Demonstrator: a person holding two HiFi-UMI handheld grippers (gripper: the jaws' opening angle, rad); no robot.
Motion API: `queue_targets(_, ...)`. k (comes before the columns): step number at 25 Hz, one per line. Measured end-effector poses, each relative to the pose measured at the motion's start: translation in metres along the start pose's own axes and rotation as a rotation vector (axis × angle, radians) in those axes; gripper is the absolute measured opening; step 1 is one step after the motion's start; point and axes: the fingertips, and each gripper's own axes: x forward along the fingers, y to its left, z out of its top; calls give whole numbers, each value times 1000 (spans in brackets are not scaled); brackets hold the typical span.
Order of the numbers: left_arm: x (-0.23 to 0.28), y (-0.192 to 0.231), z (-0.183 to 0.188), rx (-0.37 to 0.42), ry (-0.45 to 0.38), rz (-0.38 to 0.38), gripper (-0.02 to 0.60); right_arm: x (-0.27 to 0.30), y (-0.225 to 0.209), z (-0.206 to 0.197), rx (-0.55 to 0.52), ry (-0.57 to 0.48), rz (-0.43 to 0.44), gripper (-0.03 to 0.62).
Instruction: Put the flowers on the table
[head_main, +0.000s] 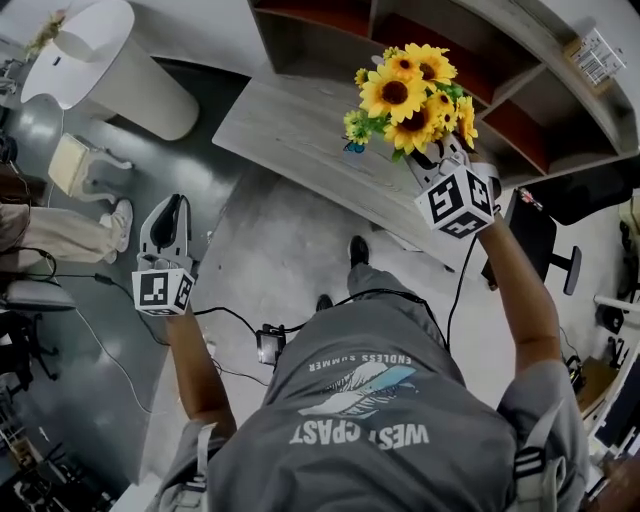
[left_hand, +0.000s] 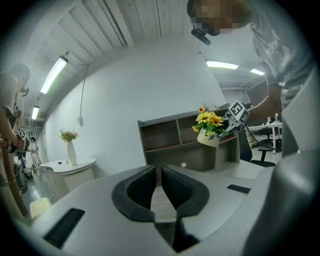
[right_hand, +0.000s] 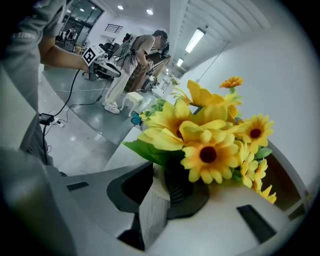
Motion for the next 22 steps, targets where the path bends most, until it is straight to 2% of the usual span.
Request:
queue_targets(15, 14, -35, -13, -10, 58, 21, 47, 63, -1, -61, -8, 24, 64, 98)
queue_targets(22, 21, -36, -25, -26, 92, 25, 46, 101, 6, -76, -7, 36, 108, 98)
